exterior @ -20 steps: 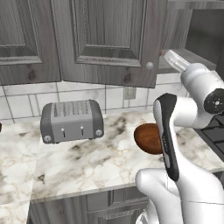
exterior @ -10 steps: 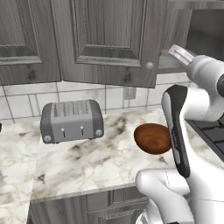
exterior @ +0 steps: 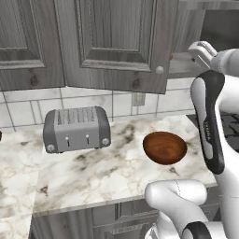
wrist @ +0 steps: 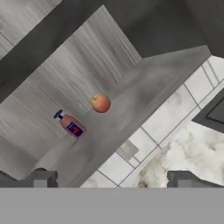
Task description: Open the cabinet. Pick the kiwi and peach from the cabinet and place them into the bowl. Then close the cabinet.
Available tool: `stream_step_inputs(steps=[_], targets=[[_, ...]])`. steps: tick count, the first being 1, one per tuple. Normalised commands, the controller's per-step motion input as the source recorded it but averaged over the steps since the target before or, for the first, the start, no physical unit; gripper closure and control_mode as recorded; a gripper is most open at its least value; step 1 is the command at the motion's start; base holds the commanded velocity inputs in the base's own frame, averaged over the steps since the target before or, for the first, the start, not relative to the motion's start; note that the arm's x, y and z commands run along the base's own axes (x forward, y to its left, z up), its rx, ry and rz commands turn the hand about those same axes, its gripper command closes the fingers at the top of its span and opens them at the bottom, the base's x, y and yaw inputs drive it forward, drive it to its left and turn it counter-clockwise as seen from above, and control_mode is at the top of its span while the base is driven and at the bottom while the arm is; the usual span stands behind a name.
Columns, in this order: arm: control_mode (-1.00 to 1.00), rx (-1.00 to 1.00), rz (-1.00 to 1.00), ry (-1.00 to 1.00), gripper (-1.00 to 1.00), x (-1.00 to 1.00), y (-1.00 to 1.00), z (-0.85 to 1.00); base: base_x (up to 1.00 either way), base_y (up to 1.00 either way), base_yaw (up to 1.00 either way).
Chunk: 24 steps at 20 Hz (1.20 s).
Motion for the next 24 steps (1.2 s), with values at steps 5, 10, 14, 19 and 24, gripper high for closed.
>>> stream_step_inputs(steps=[5,10,14,19,24], targets=[[-1.00,0.18,0.02,0.13,-1.00,0.19,0.00,-0.07,0.00,0.00,0.00],[-1.00,0.13,0.02,0.05,-1.00,0.18,0.00,-0.07,0.00,0.00,0.00],[-1.00,0.10,0.02,0.00,-1.00,0.11,0.05,-0.41,0.00,0.00,0.00],[-1.00,0.00,0.01,-0.07,-1.00,0.21,0.11,-0.47,0.00,0.00,0.00],[-1.00,0.00,0.02,0.00,-1.00,0.48,0.00,-0.01,0.00,0.00,0.00]])
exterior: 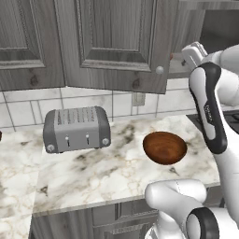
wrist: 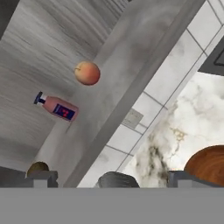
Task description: Open the cabinet. Pick the kiwi and peach from the cabinet and place them into the bowl. Then close the cabinet.
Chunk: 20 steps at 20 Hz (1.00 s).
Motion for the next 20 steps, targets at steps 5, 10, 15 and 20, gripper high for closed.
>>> stream_step_inputs(steps=[5,10,15,20], targets=[[-1.00,0.01,0.12,0.00,-1.00,0.52,0.00,0.00,0.00,0.00,0.00],[-1.00,0.00,0.21,-0.01,-1.00,0.37,0.00,0.00,0.00,0.00,0.00],[-1.00,0.00,0.24,-0.03,-1.00,0.29,0.27,-0.01,0.00,0.00,0.00],[-1.00,0.00,0.19,-0.04,-1.00,0.39,0.65,-0.03,0.00,0.00,0.00]])
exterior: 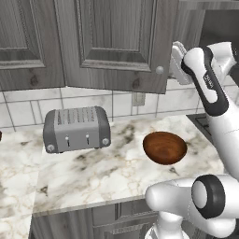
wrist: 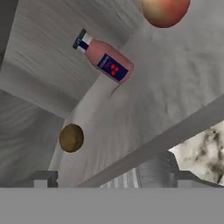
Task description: Open the cabinet. Pick the kiwi and peach from the cabinet and place them into the bowl. Then close the cabinet.
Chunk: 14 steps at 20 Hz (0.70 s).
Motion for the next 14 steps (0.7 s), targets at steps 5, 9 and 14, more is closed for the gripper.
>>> stream_step_inputs(steps=[5,9,14], targets=[[-1.00,0.00,0.23,0.00,-1.00,0.21,0.52,-0.01,0.00,0.00,0.00],[-1.00,0.00,0.31,0.00,-1.00,-0.01,0.36,0.00,0.00,0.00,0.00],[-1.00,0.00,0.34,-0.09,-1.00,-0.68,0.39,0.00,0.00,0.00,0.00]])
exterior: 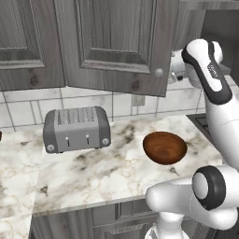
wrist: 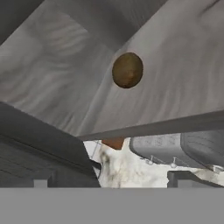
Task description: Open the cabinet. Pick the kiwi and peach from the cabinet and place them into the bowl. Then close the cabinet.
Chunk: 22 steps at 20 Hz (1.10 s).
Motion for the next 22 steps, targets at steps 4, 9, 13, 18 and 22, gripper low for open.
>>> stream_step_inputs(steps=[4,9,13,18,22], targets=[[-1.00,0.00,0.28,-0.31,-1.00,-1.00,0.21,0.05,0.00,0.00,0.00],[-1.00,0.00,0.16,-0.41,-1.00,-0.99,0.44,0.07,0.00,0.00,0.00],[-1.00,-0.01,0.01,-0.15,-1.00,-0.28,1.00,-0.23,0.00,0.00,0.00],[-1.00,-0.04,0.00,-0.11,-1.00,-0.04,1.00,-0.28,0.00,0.00,0.00],[-1.00,0.00,0.00,0.00,-1.00,0.00,1.00,-0.35,0.00,0.00,0.00]])
